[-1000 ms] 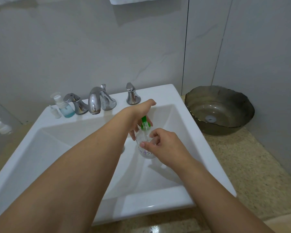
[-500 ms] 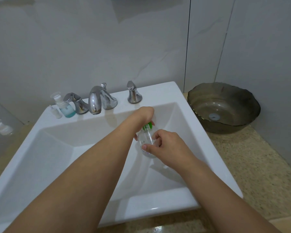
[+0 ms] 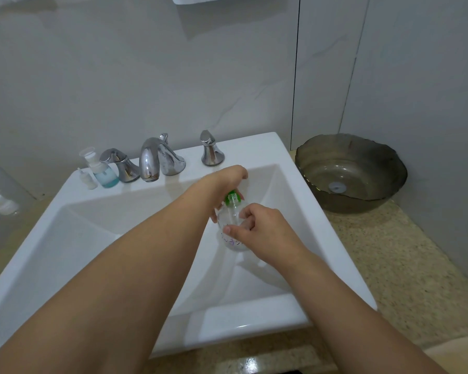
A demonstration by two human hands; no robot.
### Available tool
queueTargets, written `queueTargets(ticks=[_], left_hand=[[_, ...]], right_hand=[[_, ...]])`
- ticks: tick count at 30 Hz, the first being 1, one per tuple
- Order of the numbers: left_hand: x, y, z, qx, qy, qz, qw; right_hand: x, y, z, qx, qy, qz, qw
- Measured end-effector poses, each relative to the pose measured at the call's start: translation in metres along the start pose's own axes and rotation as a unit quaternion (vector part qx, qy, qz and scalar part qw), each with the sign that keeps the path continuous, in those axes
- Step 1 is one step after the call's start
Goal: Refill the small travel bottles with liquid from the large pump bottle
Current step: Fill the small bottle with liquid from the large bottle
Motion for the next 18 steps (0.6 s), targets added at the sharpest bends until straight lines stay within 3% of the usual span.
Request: queueTargets(ticks=[7, 18], left_hand=[[0.0020, -0.0033, 0.0036, 0.025, 0.034, 0.002, 0.999], [-0.0054, -0.0009, 0.0023, -0.024, -0.086, -0.025, 0.996]], right_hand=[[-0.0053, 0.0032, 0.0040, 0.006, 0.005, 0.003, 1.000], [-0.0020, 0.0006, -0.0007, -0.037, 0.002, -0.001, 0.999]])
Point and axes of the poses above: each hand's wrist, its own x-axis towards the middle knuckle, its own z-axis out of the back of the hand, y = z × x, the point moved 8 cm from there along x, towards the middle knuckle, and after that the axes turned 11 degrees about -z, right-handed, at the moved point
